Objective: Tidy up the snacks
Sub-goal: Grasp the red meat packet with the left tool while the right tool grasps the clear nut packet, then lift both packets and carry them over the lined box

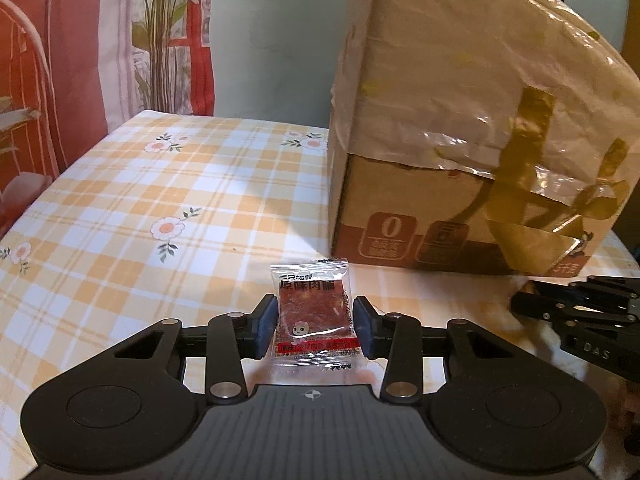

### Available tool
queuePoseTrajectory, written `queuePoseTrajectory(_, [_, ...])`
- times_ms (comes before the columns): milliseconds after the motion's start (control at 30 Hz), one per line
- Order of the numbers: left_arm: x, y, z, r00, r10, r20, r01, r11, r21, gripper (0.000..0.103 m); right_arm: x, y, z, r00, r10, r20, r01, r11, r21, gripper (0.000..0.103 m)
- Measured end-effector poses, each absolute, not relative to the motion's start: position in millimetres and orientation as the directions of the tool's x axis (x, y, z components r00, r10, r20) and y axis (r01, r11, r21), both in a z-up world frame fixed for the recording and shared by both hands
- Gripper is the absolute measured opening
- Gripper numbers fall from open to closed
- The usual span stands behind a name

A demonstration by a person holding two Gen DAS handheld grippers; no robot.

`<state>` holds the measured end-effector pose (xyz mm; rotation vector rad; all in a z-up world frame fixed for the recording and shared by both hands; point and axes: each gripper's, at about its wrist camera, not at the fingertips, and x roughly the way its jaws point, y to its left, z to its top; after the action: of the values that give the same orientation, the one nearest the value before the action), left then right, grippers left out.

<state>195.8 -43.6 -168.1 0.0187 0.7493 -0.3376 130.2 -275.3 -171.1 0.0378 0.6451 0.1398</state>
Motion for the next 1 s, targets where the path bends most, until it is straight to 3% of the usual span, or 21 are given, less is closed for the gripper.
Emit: queuePoseTrajectory(1000, [169.5,-45.2,-143.5,0.743,-0.344,-0.574,0.355,0.930,-0.097,0.043,121.5,-265.9,-160.5,0.790,0.114,-0.602,-0.114,0.993,0.039,0.020])
